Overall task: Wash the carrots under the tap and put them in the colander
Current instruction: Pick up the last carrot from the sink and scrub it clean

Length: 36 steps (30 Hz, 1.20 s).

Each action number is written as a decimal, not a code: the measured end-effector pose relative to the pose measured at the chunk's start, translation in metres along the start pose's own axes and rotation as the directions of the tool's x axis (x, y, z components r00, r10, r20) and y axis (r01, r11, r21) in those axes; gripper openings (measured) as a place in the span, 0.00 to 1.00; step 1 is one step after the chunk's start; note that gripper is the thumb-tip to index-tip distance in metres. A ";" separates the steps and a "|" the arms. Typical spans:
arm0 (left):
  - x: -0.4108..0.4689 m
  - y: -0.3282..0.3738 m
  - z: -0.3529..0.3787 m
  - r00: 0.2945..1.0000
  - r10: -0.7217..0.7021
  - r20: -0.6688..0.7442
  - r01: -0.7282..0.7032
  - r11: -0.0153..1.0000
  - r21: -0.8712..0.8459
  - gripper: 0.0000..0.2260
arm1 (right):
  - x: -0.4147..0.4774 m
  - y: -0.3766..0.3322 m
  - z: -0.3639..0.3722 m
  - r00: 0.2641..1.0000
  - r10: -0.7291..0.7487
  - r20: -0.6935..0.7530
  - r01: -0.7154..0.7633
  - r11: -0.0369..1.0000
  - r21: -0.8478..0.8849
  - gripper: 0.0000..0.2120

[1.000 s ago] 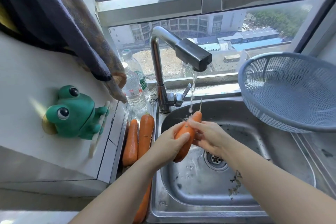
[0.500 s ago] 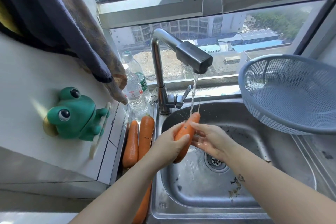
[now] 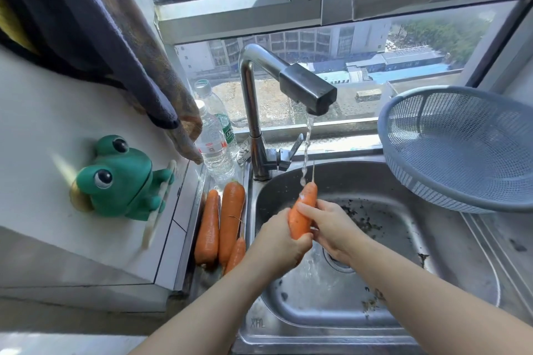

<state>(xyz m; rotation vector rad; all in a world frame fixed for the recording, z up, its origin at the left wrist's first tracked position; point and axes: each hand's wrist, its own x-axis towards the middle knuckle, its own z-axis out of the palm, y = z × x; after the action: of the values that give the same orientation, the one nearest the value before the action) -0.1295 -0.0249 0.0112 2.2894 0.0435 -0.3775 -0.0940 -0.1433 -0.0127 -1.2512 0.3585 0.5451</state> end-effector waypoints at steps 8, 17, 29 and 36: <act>0.008 -0.003 -0.011 0.999 -0.045 0.019 0.044 0.999 0.025 0.12 | 0.001 -0.008 -0.001 0.992 0.047 0.114 -0.060 0.992 0.109 0.10; 0.010 0.000 -0.014 0.999 0.006 0.032 -0.007 0.999 0.038 0.12 | 0.005 -0.016 -0.017 0.974 0.101 0.205 -0.134 0.979 0.154 0.12; 0.010 0.001 -0.012 1.000 0.024 -0.003 -0.024 0.997 0.068 0.13 | 0.003 -0.020 -0.010 0.983 0.036 0.180 -0.048 0.997 0.066 0.11; -0.004 0.005 0.013 0.994 0.089 -0.058 -0.072 0.966 0.249 0.19 | 0.015 0.001 0.009 0.978 -0.077 -0.194 0.040 0.981 -0.188 0.10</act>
<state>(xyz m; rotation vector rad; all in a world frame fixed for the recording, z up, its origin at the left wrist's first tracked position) -0.1355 -0.0374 0.0075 2.5411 -0.0662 -0.2738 -0.0825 -0.1315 -0.0187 -1.4954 0.4468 0.4089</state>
